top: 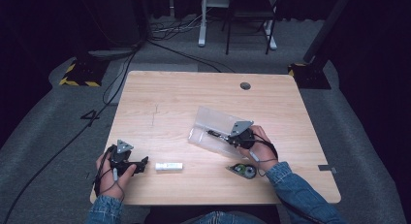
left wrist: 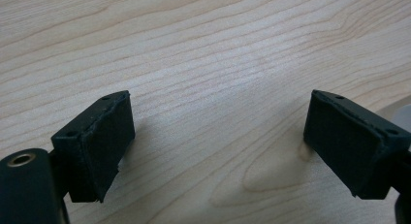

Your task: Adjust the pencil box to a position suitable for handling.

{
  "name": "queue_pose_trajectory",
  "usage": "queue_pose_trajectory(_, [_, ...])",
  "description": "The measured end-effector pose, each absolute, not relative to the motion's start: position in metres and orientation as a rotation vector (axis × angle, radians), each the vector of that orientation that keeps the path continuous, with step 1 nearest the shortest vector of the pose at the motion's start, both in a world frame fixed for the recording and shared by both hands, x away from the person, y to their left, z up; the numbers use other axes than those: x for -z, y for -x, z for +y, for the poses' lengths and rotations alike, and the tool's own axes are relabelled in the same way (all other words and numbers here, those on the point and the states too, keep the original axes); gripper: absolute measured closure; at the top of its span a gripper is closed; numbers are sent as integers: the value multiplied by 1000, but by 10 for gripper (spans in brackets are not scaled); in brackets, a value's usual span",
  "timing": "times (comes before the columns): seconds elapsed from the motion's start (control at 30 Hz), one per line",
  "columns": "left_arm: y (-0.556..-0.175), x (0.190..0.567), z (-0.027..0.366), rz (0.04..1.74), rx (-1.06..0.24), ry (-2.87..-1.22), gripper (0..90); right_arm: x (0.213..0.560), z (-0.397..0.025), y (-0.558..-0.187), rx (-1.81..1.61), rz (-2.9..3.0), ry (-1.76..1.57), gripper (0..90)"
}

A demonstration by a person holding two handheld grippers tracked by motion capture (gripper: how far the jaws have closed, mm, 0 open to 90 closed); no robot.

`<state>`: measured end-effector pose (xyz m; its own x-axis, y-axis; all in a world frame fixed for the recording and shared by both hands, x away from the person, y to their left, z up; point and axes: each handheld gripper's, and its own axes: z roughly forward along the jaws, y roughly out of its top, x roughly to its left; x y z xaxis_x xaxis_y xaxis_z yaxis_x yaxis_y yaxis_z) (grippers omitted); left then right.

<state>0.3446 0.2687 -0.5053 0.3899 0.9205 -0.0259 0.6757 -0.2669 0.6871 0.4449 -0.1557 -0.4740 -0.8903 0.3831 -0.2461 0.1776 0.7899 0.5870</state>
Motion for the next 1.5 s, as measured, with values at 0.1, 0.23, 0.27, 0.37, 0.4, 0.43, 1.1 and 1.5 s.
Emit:
queue_pose_trajectory(0.1, [-345,505,269,1362,-512,-2034,113,474,-156,-445,-805,2622,-431,799])
queue_pose_trajectory(0.23, [-344,505,268,1366,-511,-2030,113,475,-156,-445,-797,2608,-421,799])
queue_pose_trajectory(0.27, [-345,505,269,1363,-511,-2033,112,475,-156,-445,-788,2612,-409,799])
queue_pose_trajectory(0.37, [-345,505,269,1365,-512,-2032,113,476,-156,-445,-779,2608,-407,797])
queue_pose_trajectory(0.4, [-345,505,269,1365,-512,-2032,113,476,-155,-446,-777,2607,-401,797])
queue_pose_trajectory(0.43, [-345,505,269,1364,-512,-2033,113,476,-155,-445,-775,2602,-404,797])
queue_pose_trajectory(1.1, [-345,505,269,1365,-512,-2032,113,472,-159,-446,-813,2558,-444,748])
queue_pose_trajectory(1.5, [-345,505,269,1361,-514,-2034,112,449,-170,-436,-932,2514,-485,681])
